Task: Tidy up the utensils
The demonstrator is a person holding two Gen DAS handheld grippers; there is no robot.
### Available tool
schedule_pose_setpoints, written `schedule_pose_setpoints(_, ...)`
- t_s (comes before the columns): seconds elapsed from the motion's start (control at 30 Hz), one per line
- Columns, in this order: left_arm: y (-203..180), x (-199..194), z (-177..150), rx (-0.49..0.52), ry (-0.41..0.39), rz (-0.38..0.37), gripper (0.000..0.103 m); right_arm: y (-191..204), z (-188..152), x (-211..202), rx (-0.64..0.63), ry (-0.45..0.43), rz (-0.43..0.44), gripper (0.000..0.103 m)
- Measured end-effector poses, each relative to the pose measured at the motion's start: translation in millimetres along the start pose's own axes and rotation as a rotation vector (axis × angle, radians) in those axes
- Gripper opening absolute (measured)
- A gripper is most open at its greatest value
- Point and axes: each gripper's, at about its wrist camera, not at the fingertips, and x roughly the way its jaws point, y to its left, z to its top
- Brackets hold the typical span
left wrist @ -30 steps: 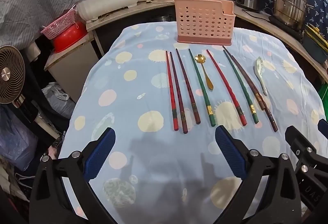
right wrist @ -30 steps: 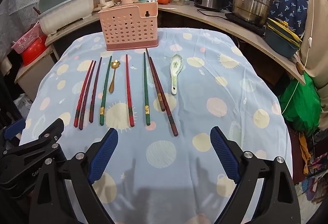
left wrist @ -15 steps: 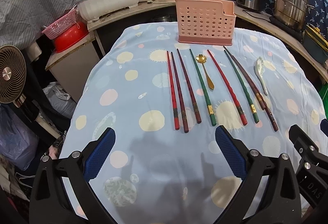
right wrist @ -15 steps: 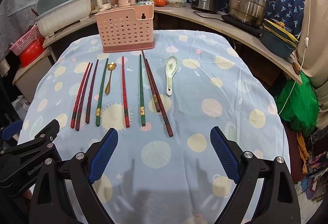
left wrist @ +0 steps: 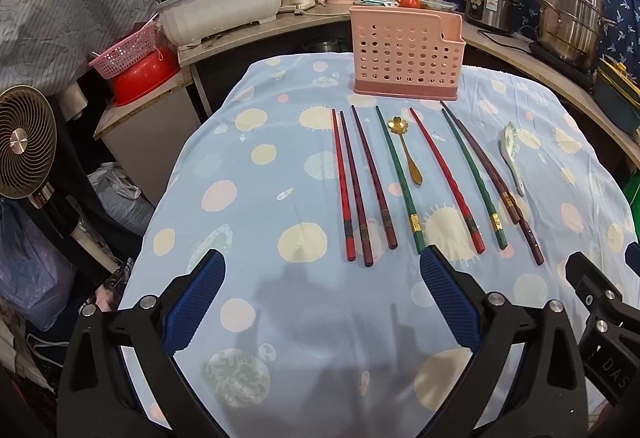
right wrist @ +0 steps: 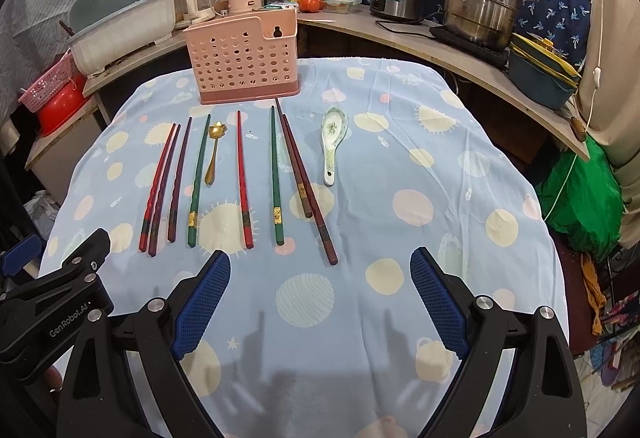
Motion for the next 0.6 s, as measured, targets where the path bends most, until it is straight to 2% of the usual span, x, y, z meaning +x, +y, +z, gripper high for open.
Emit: schedule_pose_setpoints(0.6, -0.2, -0.3, -1.1, 0.001, 0.011, -0.022, 0.094, -0.3, -0.6, -1.2, 0.005, -0.001, 0.001, 0.087)
